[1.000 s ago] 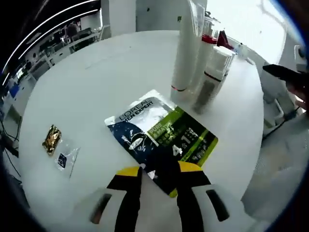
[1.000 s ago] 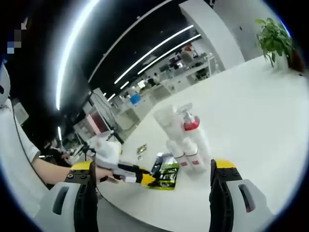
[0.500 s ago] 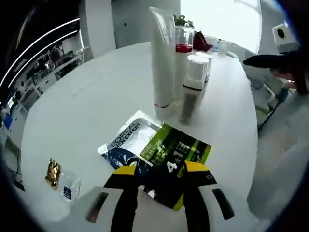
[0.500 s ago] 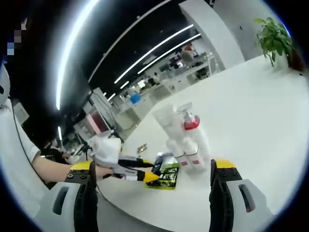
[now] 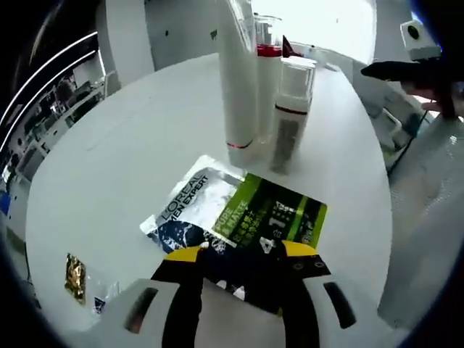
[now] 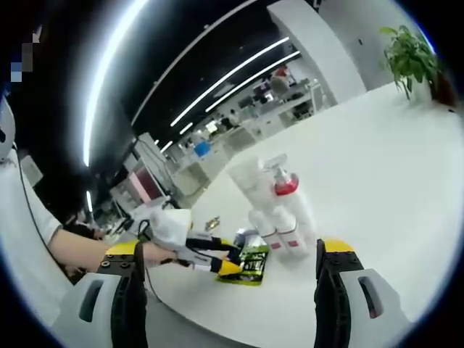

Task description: Arrange the skincare products in the storage area until every visible bottle or jar stands upright without overlapping.

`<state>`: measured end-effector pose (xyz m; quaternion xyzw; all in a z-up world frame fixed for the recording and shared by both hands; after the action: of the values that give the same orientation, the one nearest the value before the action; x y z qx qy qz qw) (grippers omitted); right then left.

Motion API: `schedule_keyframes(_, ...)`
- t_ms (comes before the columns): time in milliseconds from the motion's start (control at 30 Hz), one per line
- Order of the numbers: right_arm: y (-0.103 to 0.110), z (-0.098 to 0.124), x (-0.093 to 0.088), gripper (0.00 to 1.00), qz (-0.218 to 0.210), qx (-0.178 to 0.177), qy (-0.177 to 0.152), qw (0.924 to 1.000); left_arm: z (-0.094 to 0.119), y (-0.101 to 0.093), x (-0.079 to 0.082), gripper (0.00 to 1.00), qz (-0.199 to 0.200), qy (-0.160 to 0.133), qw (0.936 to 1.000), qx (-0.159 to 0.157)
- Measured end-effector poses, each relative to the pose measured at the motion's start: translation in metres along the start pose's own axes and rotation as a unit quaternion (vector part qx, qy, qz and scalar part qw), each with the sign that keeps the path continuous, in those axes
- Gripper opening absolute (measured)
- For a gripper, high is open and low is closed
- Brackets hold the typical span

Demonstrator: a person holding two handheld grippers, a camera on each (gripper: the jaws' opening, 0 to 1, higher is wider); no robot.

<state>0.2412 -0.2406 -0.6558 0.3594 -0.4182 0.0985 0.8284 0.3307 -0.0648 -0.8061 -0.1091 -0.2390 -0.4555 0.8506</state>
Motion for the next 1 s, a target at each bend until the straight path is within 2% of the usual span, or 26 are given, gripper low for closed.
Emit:
schedule_keyframes(267, 0.0, 0.0, 0.0, 0.97, 0.0, 0.0, 0.0, 1.0, 0.002, 0.0, 0.001, 0.43, 0.009, 0.002, 1.0, 0.002)
schedule_keyframes(367, 0.0, 0.0, 0.0, 0.97, 0.0, 0.0, 0.001, 1.0, 0.002, 0.001, 0.0, 0.43, 0.031, 0.006, 0.9995, 0.001)
schedule_keyframes(467, 0.001, 0.0, 0.0, 0.97, 0.001, 0.001, 0.001, 1.0, 0.003, -0.001, 0.003, 0.46, 0.055, -0.008, 0.9984, -0.008)
schedule_keyframes(667, 0.001, -0.001, -0.001, 0.97, 0.005, 0.002, 0.004, 1.0, 0.012, -0.001, 0.011, 0.47, 0.047, -0.019, 0.9987, -0.004)
schedule_keyframes(800, 0.002, -0.002, -0.002, 0.97, 0.011, 0.003, 0.008, 0.9999, 0.017, 0.002, 0.005, 0.49, 0.062, -0.019, 0.9979, 0.003)
schedule_keyframes(1000, 0.004, -0.003, -0.004, 0.98, 0.022, 0.007, 0.015, 0.9996, 0.036, 0.005, -0.004, 0.55, 0.089, -0.028, 0.9955, 0.021)
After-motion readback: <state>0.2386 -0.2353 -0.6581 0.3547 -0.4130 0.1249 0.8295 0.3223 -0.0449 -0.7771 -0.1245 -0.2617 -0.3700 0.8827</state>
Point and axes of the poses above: the point that each gripper's makers call its tool centre point, and the gripper's own axes: z roughly backward along the fingers, y roughly to its left, x roughly out of its top, the point moved 3 cm from there along z, roughly backward along the fingers, and after that the axes turned 10 degrees about y, right-handed, at the moved point
